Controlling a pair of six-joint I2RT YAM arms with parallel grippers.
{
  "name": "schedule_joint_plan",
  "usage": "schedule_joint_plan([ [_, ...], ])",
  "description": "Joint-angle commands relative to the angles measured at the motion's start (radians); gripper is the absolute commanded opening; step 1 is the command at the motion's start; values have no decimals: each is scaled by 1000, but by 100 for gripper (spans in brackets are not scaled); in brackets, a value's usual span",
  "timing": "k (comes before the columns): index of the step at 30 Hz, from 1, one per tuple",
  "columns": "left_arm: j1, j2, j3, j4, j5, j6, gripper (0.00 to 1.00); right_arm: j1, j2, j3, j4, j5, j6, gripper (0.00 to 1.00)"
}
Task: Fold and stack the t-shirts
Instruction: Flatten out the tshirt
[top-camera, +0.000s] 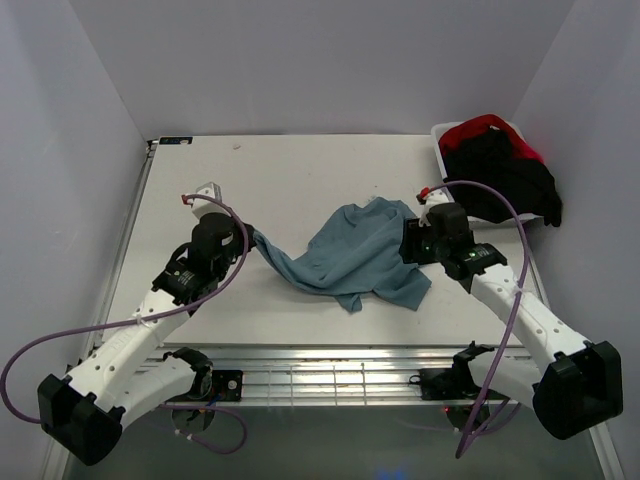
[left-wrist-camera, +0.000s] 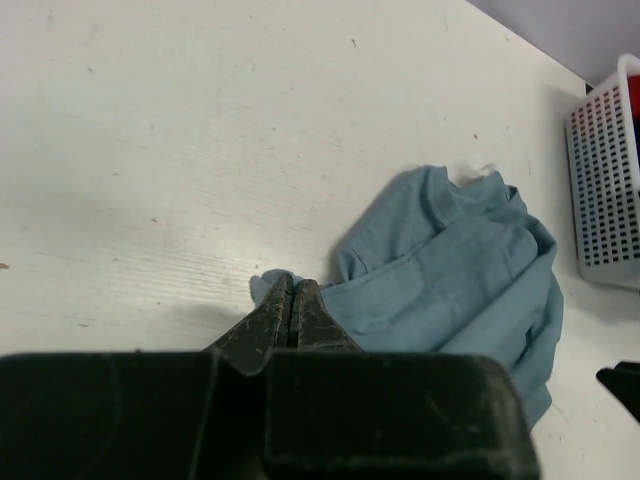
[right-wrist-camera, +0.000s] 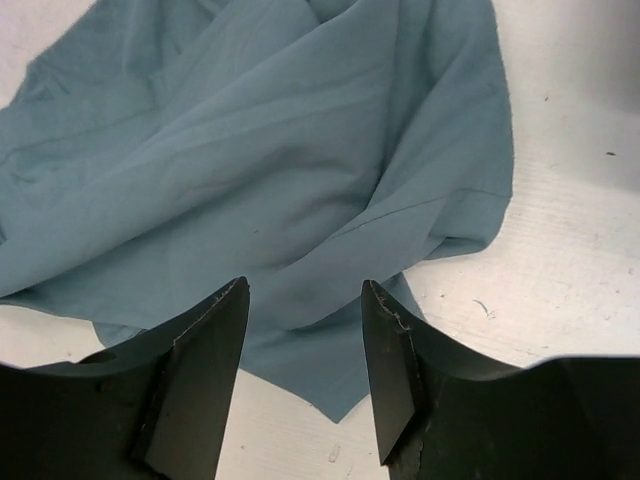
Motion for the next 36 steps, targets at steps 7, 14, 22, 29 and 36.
schedule_joint_plan([
  [7,2,-95,25,6,-322,-10,0,163,148,19,-163,360,152,59],
  [14,2,-168,124,-77,-499,66,0,166,133,15,-208,403,177,66],
  [22,2,-177,123,-88,-447,83,0,186,251,2,-145,342,184,65],
  [29,2,-171,114,-88,-422,88,0,284,317,2,-84,256,224,61],
  [36,2,-170,105,-88,-414,92,0,356,377,31,-18,193,250,60],
])
